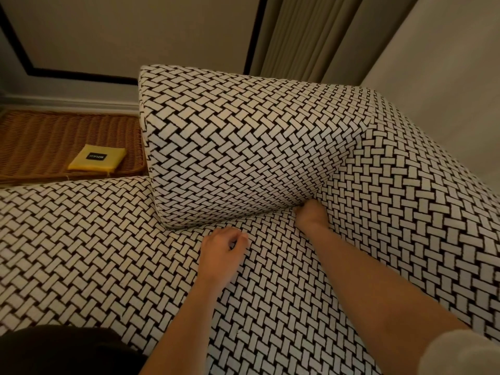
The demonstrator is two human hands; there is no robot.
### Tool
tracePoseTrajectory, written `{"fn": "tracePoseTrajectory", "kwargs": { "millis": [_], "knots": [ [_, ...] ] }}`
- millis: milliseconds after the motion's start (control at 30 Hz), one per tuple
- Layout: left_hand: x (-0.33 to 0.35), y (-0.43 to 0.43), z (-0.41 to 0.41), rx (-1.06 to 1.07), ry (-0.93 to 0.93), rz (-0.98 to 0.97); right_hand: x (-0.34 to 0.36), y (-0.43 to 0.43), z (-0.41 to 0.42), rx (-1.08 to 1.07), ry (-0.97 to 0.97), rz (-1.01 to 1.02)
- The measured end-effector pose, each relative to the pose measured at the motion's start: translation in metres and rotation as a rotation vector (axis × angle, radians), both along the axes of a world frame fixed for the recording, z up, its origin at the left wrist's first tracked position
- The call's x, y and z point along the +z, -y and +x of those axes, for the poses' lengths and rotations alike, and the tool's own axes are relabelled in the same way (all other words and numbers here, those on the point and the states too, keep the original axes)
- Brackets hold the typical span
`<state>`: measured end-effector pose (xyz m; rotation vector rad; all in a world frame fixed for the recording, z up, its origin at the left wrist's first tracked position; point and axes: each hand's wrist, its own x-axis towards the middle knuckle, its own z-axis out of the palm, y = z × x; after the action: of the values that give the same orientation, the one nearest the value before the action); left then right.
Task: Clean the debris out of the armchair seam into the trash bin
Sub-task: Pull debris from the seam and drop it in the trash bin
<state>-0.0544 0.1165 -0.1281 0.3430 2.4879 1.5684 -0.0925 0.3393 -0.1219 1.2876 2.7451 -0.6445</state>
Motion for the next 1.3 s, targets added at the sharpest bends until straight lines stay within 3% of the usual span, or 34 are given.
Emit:
{"fn": "tracePoseTrajectory", "kwargs": {
  "millis": [133, 433, 633, 800, 1000, 1100, 1200, 1300],
  "knots": [
    [0.002, 0.003, 0.001, -0.013, 0.033, 0.042, -0.011, 0.009, 0.011, -0.046, -0.137, 0.146],
    [0.01, 0.007, 0.012, 0.008, 0.068, 0.076, -0.007, 0.012, 0.027, -0.099, -0.307, 0.058],
    [0.008, 0.007, 0.012, 0.013, 0.11, 0.066, 0.002, 0.005, 0.018, -0.057, -0.061, 0.06],
    [0.012, 0.008, 0.02, 0.02, 0.081, 0.064, 0.01, 0.007, 0.012, 0.083, 0.196, 0.218],
    [0.013, -0.002, 0.034, 0.051, 0.045, 0.024, 0.012, 0.018, 0.039, 0.159, 0.127, 0.408],
    [0.018, -0.011, 0.046, 0.004, 0.161, 0.136, 0.008, 0.028, 0.071, 0.207, 0.025, 0.425],
    [0.03, -0.017, 0.06, -0.049, 0.258, 0.183, 0.002, 0.044, 0.106, 0.231, -0.207, 0.285],
    [0.034, -0.017, 0.07, -0.076, 0.338, 0.243, 0.004, 0.065, 0.131, 0.257, -0.392, -0.104]
  ]
}}
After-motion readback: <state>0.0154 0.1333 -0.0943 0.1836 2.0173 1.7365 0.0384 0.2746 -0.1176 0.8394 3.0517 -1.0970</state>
